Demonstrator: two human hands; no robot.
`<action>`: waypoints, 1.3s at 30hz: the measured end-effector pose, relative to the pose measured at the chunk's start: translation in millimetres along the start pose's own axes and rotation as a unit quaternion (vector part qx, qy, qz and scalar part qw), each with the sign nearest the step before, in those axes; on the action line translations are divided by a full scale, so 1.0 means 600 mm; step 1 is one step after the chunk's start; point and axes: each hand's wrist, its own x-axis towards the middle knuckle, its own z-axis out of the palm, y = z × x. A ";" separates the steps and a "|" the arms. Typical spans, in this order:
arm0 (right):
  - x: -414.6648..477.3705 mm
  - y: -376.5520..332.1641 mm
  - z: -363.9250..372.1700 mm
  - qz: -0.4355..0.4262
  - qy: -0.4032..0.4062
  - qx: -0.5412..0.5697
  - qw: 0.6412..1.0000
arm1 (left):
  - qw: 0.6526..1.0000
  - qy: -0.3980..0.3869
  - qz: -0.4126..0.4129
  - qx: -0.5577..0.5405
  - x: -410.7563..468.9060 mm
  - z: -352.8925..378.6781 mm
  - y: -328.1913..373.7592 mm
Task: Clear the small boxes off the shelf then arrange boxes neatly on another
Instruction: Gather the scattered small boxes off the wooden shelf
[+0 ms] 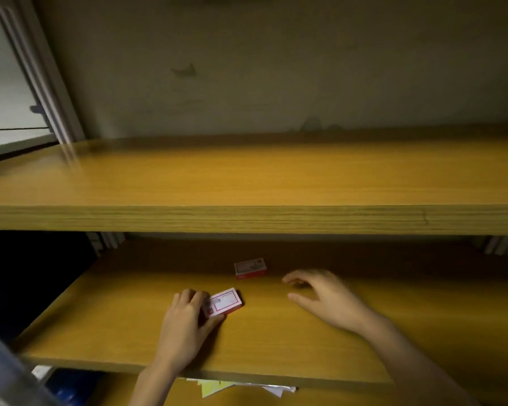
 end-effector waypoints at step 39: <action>-0.522 0.037 -0.184 0.315 0.295 -0.213 0.877 | 0.873 -0.021 0.463 -0.152 -0.043 -0.033 0.476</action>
